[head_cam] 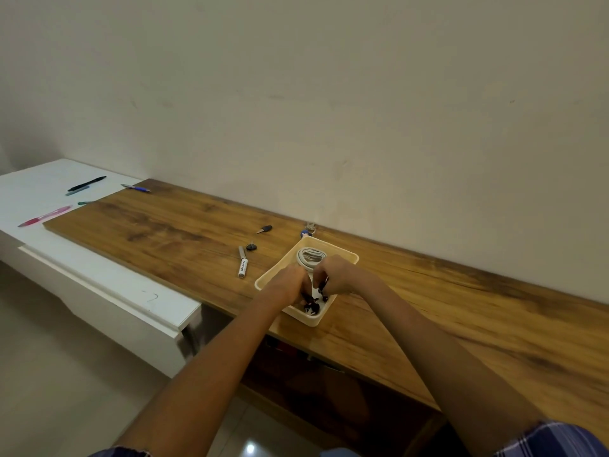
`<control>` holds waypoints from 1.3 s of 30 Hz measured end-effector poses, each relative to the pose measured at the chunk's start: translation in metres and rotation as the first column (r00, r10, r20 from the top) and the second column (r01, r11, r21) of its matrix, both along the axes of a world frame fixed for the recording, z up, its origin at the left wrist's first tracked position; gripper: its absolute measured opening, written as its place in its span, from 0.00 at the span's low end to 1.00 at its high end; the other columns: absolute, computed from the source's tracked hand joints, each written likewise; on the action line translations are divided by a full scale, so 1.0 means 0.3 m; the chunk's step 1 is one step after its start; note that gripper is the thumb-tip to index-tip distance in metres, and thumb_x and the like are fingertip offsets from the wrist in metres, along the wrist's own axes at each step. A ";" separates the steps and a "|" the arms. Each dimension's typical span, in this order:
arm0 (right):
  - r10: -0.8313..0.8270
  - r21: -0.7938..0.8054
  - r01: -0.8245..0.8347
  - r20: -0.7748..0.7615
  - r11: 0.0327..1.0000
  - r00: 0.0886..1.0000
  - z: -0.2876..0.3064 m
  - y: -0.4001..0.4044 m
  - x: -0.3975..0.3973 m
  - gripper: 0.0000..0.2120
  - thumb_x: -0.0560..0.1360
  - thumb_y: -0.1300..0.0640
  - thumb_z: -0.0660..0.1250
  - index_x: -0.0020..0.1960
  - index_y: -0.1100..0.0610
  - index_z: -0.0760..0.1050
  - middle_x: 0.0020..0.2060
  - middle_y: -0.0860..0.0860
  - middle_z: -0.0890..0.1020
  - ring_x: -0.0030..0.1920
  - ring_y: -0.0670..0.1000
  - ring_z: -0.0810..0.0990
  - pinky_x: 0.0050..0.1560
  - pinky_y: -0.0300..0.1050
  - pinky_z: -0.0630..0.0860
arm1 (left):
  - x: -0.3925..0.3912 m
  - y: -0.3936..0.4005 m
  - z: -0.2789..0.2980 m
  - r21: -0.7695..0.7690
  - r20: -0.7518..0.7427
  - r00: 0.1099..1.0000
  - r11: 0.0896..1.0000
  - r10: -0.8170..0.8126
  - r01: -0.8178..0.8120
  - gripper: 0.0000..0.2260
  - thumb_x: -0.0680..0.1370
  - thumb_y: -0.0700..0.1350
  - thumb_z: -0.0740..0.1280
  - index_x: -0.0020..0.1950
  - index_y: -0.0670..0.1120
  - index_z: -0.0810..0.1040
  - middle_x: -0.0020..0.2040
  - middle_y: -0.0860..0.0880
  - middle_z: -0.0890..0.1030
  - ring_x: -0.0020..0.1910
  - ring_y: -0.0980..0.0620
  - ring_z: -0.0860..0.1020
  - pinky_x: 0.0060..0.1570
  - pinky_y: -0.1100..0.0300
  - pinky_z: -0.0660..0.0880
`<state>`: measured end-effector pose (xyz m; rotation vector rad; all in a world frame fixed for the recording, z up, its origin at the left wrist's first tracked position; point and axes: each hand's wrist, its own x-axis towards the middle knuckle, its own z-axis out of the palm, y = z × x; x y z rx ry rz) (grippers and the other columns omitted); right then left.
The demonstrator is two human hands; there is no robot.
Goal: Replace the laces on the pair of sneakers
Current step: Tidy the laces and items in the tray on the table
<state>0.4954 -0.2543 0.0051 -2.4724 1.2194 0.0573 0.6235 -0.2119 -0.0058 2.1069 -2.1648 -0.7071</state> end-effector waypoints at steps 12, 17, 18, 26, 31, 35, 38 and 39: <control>-0.035 0.015 0.035 0.045 0.999 0.998 0.004 0.001 -0.006 0.08 0.70 0.69 0.69 0.47 0.61 0.81 0.49 0.55 0.82 0.45 0.47 0.75 0.36 0.32 0.71 | 0.003 0.011 0.007 -0.021 -0.024 0.999 0.999 0.033 -0.033 0.12 0.76 0.32 0.64 0.57 0.39 0.80 0.53 0.41 0.81 0.30 0.58 0.71 0.30 0.71 0.70; 0.009 0.025 -0.010 0.039 1.000 0.999 0.008 0.003 -0.010 0.09 0.70 0.68 0.70 0.49 0.61 0.80 0.45 0.53 0.78 0.45 0.48 0.75 0.36 0.32 0.70 | 0.004 0.013 0.001 -0.044 -0.024 0.999 0.999 0.029 -0.030 0.11 0.76 0.33 0.64 0.57 0.39 0.79 0.53 0.41 0.81 0.36 0.54 0.75 0.32 0.70 0.70; 0.015 0.020 -0.016 0.033 1.000 0.999 0.008 0.003 -0.009 0.10 0.70 0.68 0.70 0.51 0.61 0.80 0.46 0.53 0.79 0.46 0.49 0.75 0.38 0.34 0.72 | 0.002 0.012 0.001 -0.049 -0.025 0.999 0.998 0.029 -0.030 0.11 0.77 0.34 0.64 0.58 0.39 0.79 0.53 0.41 0.81 0.39 0.53 0.75 0.33 0.70 0.70; 0.024 -0.040 -0.023 0.043 0.999 0.999 0.042 0.003 -0.010 0.13 0.70 0.67 0.70 0.54 0.60 0.80 0.53 0.54 0.81 0.54 0.52 0.78 0.51 0.42 0.76 | 0.000 0.013 0.028 -0.073 -0.006 0.999 0.996 0.053 -0.053 0.12 0.77 0.34 0.63 0.59 0.38 0.79 0.56 0.41 0.80 0.54 0.47 0.79 0.44 0.62 0.75; -0.034 -0.107 0.049 0.132 0.993 0.991 0.063 0.011 -0.008 0.13 0.71 0.70 0.64 0.53 0.62 0.80 0.52 0.54 0.82 0.54 0.52 0.78 0.50 0.40 0.73 | 0.021 0.036 0.041 -0.184 0.012 0.998 0.981 0.063 -0.060 0.11 0.77 0.32 0.61 0.57 0.39 0.79 0.56 0.42 0.80 0.54 0.48 0.79 0.50 0.60 0.76; -0.028 -0.189 0.061 0.172 0.980 0.985 0.088 0.022 0.015 0.11 0.74 0.67 0.63 0.54 0.64 0.79 0.52 0.56 0.81 0.54 0.53 0.78 0.51 0.41 0.72 | 0.069 0.045 0.045 -0.329 -0.032 0.987 0.931 0.160 -0.161 0.12 0.78 0.33 0.60 0.57 0.41 0.79 0.56 0.45 0.80 0.54 0.49 0.78 0.54 0.59 0.74; -0.019 -0.195 0.063 0.218 0.979 0.976 0.099 0.020 0.057 0.11 0.75 0.67 0.61 0.54 0.63 0.78 0.53 0.56 0.81 0.54 0.53 0.78 0.48 0.37 0.69 | 0.129 0.056 0.061 -0.434 -0.123 0.955 0.851 0.271 -0.297 0.09 0.77 0.34 0.62 0.53 0.41 0.80 0.52 0.45 0.81 0.51 0.50 0.78 0.51 0.59 0.75; -0.021 -0.191 0.069 0.241 0.979 0.970 0.098 0.014 0.079 0.12 0.75 0.68 0.60 0.55 0.62 0.78 0.53 0.56 0.81 0.54 0.53 0.78 0.47 0.36 0.68 | 0.159 0.056 0.065 -0.458 -0.151 0.940 0.821 0.306 -0.341 0.08 0.77 0.35 0.63 0.51 0.41 0.80 0.50 0.44 0.81 0.49 0.50 0.78 0.50 0.59 0.75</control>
